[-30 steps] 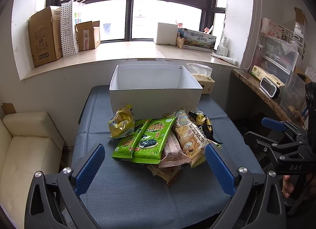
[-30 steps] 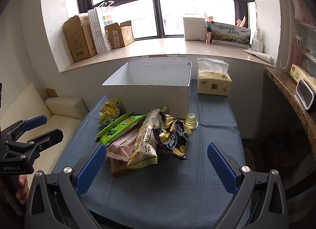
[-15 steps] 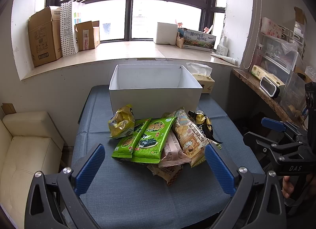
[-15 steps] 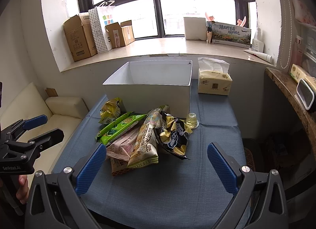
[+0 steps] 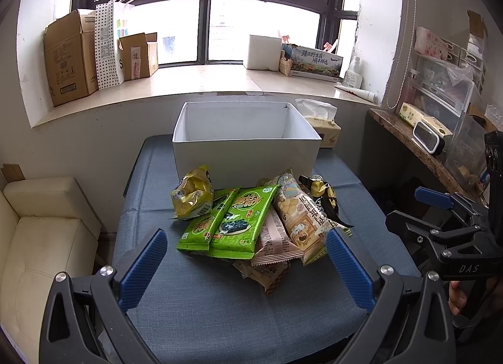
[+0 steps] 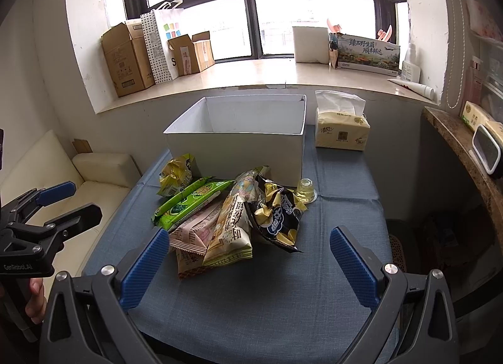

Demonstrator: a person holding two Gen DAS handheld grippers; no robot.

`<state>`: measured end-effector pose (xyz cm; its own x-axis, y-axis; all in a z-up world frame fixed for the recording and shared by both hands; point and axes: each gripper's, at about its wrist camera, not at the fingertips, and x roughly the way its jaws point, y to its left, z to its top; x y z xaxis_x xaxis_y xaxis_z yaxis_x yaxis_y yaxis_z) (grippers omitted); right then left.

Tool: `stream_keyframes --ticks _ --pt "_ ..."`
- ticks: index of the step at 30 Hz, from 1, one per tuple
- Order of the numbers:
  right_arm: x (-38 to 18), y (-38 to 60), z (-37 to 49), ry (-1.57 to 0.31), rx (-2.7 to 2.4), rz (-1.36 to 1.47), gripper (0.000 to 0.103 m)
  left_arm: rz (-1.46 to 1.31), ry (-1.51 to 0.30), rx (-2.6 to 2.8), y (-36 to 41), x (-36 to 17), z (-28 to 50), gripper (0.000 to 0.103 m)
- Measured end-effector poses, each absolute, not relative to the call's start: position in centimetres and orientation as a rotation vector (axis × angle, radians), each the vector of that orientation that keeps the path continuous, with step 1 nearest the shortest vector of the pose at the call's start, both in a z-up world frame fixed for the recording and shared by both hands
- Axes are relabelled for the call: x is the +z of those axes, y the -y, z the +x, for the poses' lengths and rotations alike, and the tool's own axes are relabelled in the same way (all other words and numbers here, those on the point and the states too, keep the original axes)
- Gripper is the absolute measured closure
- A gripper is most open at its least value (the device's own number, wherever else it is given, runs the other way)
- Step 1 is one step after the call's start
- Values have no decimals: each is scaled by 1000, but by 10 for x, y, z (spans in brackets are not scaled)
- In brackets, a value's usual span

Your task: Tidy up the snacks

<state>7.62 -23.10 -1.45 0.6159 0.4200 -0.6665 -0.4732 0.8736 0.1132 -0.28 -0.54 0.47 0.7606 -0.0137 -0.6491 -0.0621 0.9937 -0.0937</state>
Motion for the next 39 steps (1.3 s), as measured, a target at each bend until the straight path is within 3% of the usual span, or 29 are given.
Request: stream_keyframes --ticks 27,39 --pt "-15 229 76 -747 518 -85 0 -116 -715 24 0 -2 4 0" --pt "-19 229 76 -760 516 -83 0 -220 -896 95 -67 -69 109 0"
